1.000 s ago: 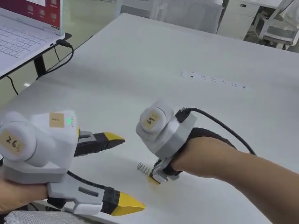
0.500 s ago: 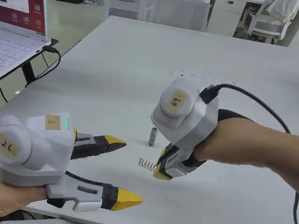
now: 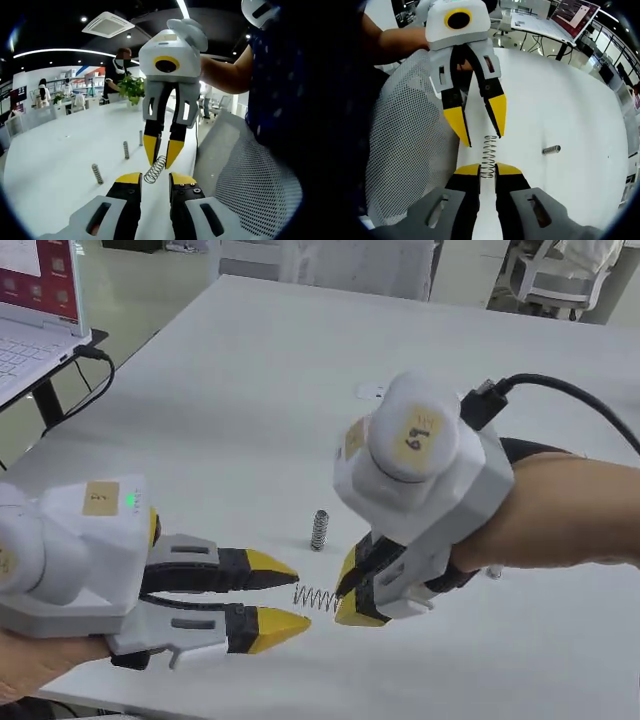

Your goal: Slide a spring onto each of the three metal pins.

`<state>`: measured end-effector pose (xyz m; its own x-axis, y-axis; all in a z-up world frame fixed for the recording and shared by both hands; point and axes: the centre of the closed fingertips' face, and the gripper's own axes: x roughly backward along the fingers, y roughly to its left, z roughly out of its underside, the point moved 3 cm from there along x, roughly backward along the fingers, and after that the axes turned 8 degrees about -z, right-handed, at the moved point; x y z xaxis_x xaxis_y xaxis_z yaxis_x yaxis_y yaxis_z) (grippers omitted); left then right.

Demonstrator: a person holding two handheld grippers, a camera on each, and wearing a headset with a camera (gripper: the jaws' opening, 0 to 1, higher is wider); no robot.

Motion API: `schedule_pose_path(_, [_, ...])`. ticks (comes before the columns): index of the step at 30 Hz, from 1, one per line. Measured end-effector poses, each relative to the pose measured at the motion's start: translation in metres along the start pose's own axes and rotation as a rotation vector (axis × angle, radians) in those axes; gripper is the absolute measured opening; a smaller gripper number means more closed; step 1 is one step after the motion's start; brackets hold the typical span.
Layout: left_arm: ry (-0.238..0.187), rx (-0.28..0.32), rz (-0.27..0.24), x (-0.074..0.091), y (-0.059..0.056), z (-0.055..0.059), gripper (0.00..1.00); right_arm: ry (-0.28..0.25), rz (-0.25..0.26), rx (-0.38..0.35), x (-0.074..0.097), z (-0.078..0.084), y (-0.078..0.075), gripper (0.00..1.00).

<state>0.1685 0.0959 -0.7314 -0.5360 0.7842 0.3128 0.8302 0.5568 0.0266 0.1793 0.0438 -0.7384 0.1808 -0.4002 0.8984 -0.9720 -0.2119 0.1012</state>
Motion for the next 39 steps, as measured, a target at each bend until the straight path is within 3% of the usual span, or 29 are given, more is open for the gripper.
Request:
schedule_pose_path(11, [0.009,-0.007,0.027,-0.004,-0.004,-0.002,0.05,-0.013,-0.017,0.077,0.003,-0.002,0.005,0.08])
schedule_pose_path(14, [0.017,0.0,0.042,-0.005,-0.006,-0.002,0.04,-0.015,-0.017,0.137,0.005,-0.002,0.008,0.08])
schedule_pose_path(19, [0.022,-0.003,0.058,-0.006,-0.009,-0.001,0.03,-0.026,-0.022,0.153,0.006,0.0,0.008,0.08])
schedule_pose_path(29, [0.018,0.023,0.085,-0.005,-0.011,-0.006,0.02,-0.045,-0.033,0.116,0.011,0.0,0.009,0.08])
schedule_pose_path(39, [0.008,0.042,0.107,-0.002,-0.015,-0.012,0.02,-0.06,-0.052,0.052,0.005,0.005,0.009,0.11])
